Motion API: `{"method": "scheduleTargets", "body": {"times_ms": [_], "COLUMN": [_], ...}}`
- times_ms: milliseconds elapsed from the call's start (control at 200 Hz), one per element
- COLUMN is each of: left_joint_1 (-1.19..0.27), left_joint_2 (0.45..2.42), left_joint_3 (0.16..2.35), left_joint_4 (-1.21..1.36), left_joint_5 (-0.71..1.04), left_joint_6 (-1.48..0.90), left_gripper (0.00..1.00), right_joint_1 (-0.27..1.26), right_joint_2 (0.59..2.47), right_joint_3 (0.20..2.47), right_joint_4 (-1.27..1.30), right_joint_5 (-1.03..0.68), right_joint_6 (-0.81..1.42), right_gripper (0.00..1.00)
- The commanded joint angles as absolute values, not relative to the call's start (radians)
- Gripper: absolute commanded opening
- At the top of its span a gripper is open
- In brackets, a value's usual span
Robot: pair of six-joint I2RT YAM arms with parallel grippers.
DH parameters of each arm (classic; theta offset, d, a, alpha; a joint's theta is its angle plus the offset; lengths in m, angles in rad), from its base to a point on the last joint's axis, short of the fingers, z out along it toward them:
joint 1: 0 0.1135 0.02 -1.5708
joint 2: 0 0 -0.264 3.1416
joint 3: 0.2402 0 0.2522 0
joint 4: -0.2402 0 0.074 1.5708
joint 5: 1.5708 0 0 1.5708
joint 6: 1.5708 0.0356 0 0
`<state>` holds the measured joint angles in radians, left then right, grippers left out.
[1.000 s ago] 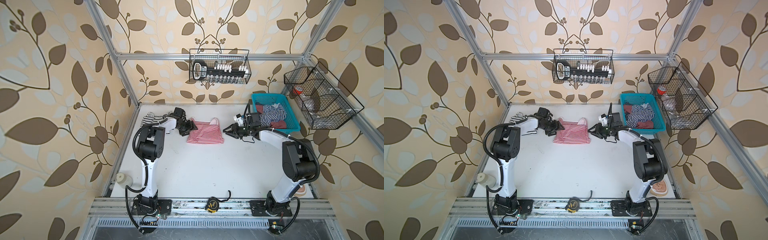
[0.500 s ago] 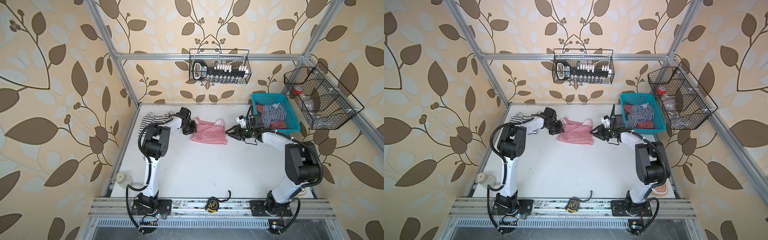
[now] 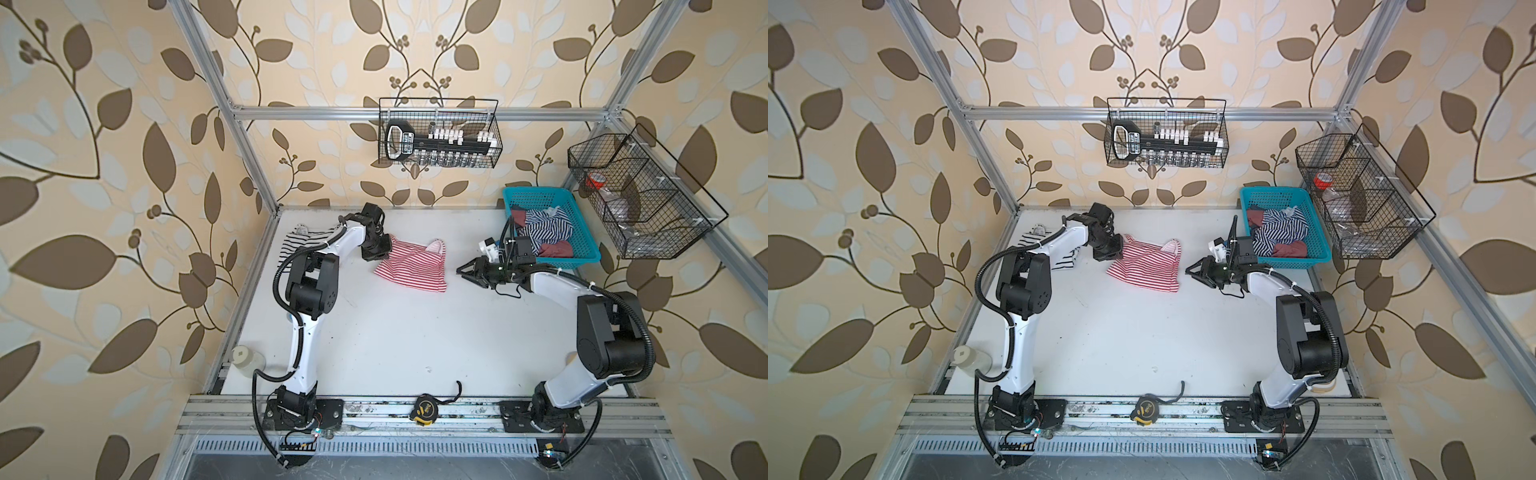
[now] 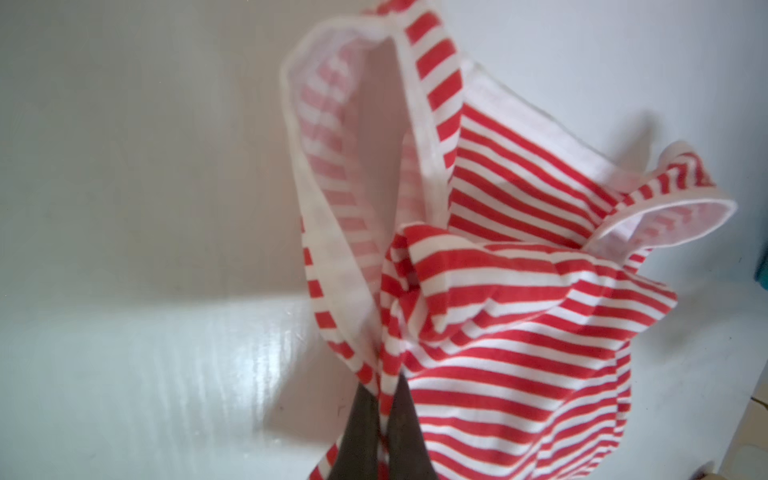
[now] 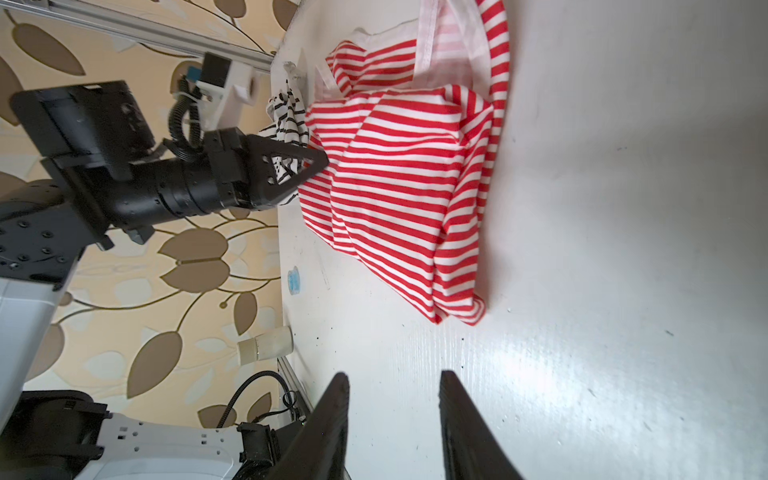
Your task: Fold and stack the tank tops
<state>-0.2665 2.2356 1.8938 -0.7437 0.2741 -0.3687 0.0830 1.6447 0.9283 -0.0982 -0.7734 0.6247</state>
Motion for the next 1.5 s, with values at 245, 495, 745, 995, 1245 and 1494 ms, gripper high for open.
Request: {"method": "scheduleTargets", "body": {"times_ms": [245,495,745,995,1245,1494], "left_joint_1": [-0.143,-0.07,-0.002,0.05,0.096,0.126], "left_joint_2": [2.23,2.219,2.141,2.078,2.032,2.001], "left_joint_3": [2.182,2.232,2.196,2.154,2.12,2.076], "left_joint_4": [-0.955,-0.974,-0.962,-0.917,-0.908,-0.893], "left_joint_5": [0.136,0.072,0.017,-0.001,-0.006,0.011], "left_joint_6": [-0.214,-0.137,-0.066,-0.042,-0.026,-0.003], "left_gripper": [0.0,0.0,0.0,0.0,0.0,0.0], "right_joint_1": [0.081,0.081,0.081,0.081,0.081,0.081], "right_joint_2": [1.654,1.679,1.703,1.707,1.71,1.713], "right_joint_3": [0.879,0.874,0.87,0.852,0.848,0.848], "right_joint_4": [-0.02,-0.004,0.009,0.028,0.031,0.032], "right_joint_5": [-0.811,-0.813,-0.812,-0.813,-0.811,-0.812], "right_joint_6": [0.648,0.65,0.655,0.66,0.661,0.66], "right_gripper": [0.37,0.37,0.37,0.37,0.37,0.37]}}
